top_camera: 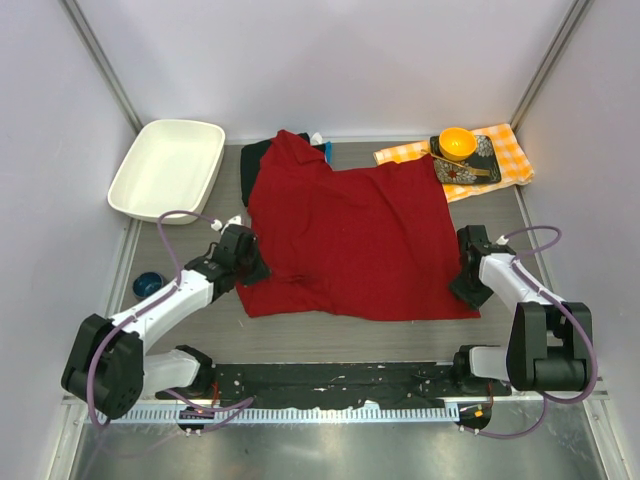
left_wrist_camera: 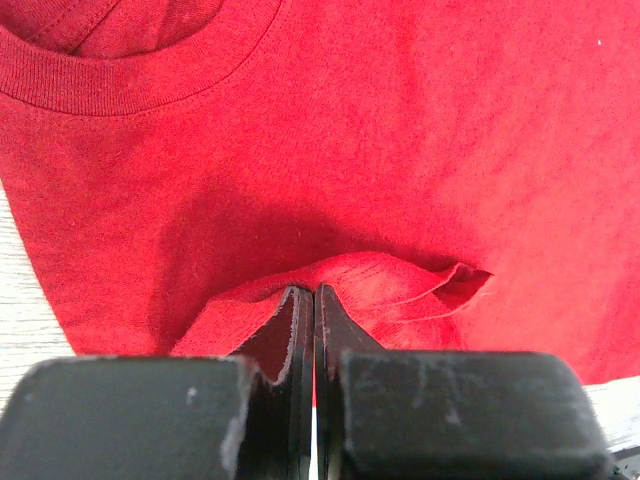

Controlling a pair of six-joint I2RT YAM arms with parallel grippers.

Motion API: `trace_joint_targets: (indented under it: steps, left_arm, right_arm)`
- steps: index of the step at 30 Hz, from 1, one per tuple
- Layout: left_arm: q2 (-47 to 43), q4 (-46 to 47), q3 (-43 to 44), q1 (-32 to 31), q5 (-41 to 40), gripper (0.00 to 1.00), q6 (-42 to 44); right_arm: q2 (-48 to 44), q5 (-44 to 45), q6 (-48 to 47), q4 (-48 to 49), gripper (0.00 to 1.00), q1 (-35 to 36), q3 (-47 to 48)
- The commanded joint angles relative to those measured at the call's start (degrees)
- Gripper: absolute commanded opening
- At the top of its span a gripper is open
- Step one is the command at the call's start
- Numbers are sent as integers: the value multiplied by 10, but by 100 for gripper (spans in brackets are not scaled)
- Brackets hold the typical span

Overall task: Fold and stack the t-shirts
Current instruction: Fold the tshirt

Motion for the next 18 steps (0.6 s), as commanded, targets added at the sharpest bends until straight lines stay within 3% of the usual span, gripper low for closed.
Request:
trace_joint_targets:
  steps: [1, 6, 7, 18]
  left_arm:
    - [4, 6, 14, 4, 2, 0, 11]
    - [7, 6, 14, 4, 0, 0, 10]
    - [8, 6, 15, 4, 0, 0, 10]
    - [-41, -16, 15, 3, -5, 0, 3]
  right_arm:
    - [-1, -7, 1, 4, 33, -2, -10]
    - [-2, -3, -1, 6, 12, -3, -6]
    - [-5, -3, -1, 5, 2, -2, -4]
    - [-62, -13, -21, 17, 1, -3, 2]
